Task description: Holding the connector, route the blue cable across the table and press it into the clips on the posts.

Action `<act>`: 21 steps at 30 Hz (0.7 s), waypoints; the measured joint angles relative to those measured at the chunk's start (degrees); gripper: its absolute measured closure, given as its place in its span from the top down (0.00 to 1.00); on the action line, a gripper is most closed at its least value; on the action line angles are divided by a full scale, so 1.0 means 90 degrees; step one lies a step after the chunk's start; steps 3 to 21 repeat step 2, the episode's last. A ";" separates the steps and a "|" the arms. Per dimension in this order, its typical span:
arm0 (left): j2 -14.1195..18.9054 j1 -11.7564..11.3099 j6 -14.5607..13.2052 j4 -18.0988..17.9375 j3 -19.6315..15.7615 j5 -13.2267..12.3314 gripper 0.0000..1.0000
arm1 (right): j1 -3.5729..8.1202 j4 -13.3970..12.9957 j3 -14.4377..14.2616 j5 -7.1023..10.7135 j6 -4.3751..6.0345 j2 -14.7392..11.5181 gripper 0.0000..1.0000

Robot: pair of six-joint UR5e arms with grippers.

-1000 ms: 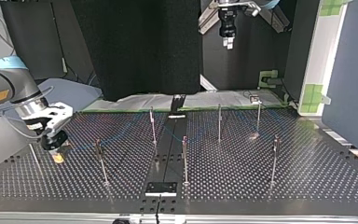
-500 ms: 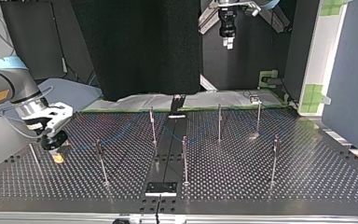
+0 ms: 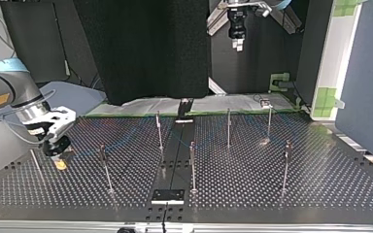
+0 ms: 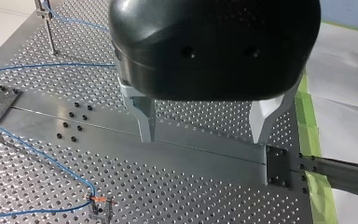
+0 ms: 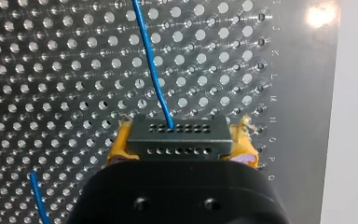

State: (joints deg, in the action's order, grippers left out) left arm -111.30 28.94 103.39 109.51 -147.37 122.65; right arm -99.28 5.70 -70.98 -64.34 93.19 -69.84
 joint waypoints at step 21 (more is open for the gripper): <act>0.0000 0.0000 0.0000 0.0000 0.0000 0.0000 1.00 | 0.0000 0.0001 0.0000 0.0000 0.0000 0.0000 0.00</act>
